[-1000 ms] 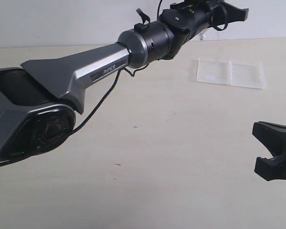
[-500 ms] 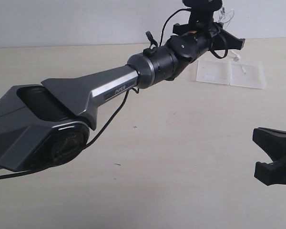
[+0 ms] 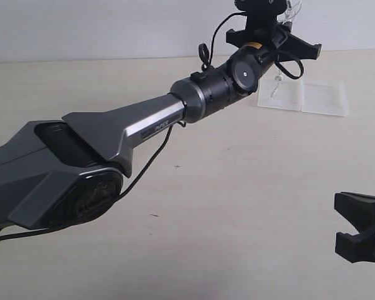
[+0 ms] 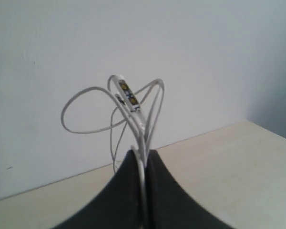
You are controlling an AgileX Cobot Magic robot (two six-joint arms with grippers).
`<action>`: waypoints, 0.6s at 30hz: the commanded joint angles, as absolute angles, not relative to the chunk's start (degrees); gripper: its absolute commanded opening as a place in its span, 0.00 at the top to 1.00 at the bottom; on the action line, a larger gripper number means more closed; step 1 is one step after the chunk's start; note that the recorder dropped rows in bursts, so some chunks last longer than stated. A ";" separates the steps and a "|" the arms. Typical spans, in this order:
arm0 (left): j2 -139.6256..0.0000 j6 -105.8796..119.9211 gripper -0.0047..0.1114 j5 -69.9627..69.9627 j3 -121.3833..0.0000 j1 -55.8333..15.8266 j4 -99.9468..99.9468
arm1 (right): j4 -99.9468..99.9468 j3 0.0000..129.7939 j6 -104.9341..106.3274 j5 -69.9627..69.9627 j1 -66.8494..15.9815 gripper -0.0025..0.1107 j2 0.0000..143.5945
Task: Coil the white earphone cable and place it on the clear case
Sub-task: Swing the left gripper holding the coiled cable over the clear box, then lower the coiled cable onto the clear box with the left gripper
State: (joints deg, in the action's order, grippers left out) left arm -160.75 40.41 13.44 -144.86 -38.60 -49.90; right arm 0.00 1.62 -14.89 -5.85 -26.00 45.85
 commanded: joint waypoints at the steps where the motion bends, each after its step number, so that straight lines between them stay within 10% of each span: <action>1: -162.35 37.78 0.96 12.49 -145.20 -38.87 -49.43 | 0.00 1.49 -15.39 -7.34 -26.02 0.98 45.44; 18: -164.64 31.09 0.96 13.73 -145.43 -39.11 -39.64 | 0.00 1.49 -15.39 -7.90 -26.02 0.98 45.44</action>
State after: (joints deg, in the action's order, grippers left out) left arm -164.20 34.12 12.75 -144.99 -38.97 -44.15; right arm 0.00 1.62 -15.23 -6.83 -26.00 45.85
